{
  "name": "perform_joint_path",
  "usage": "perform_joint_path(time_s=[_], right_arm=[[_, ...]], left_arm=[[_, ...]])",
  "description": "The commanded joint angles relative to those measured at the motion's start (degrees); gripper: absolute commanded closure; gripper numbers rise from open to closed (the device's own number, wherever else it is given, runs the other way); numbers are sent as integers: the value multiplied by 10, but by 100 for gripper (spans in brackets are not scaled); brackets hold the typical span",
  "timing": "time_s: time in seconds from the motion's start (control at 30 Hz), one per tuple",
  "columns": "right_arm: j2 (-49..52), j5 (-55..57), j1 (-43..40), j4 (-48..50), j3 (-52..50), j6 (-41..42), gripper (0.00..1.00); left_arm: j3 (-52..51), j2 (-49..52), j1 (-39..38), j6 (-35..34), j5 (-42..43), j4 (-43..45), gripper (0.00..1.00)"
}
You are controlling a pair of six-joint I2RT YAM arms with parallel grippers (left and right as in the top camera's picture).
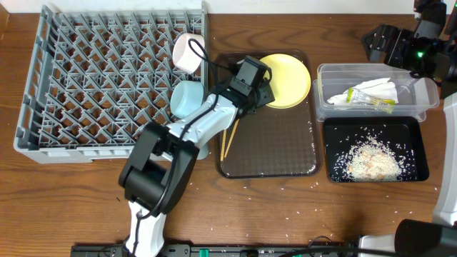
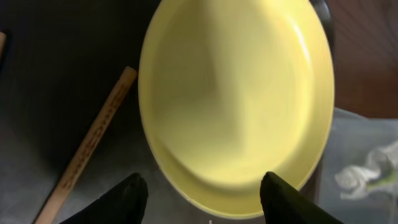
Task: Sort waste into correct bins and load items into the dishwasher
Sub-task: 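Move the left gripper to the yellow plate and grasp its rim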
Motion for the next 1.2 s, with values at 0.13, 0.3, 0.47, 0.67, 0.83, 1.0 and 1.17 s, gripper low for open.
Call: perform_joint_path(time_s=[0.13,0.3,0.47,0.67,0.83,1.0,1.17], right_arm=[[-4,-2,-3,-1,0,7,1],[-4,-2,-3,-1,0,7,1],[-4,-2,-3,-1,0,7,1],[-4,-2,-3,-1,0,7,1],[-4,-2,-3,-1,0,7,1],[-4,-2,-3,-1,0,7,1],[-4,-2,-3,-1,0,7,1]], left_arm=[[11,37,-3,-32,-18,36,42],[11,46,-7,-32,-55,38,43],[10,56,-8,-31,-89,37,47],[8,60,-20,-12,-141,37,57],[8,60,-43,43,-192,23,59],[8,60,-59,49,-202,-57,64],[8,60,-56,49,-194,-127,71]])
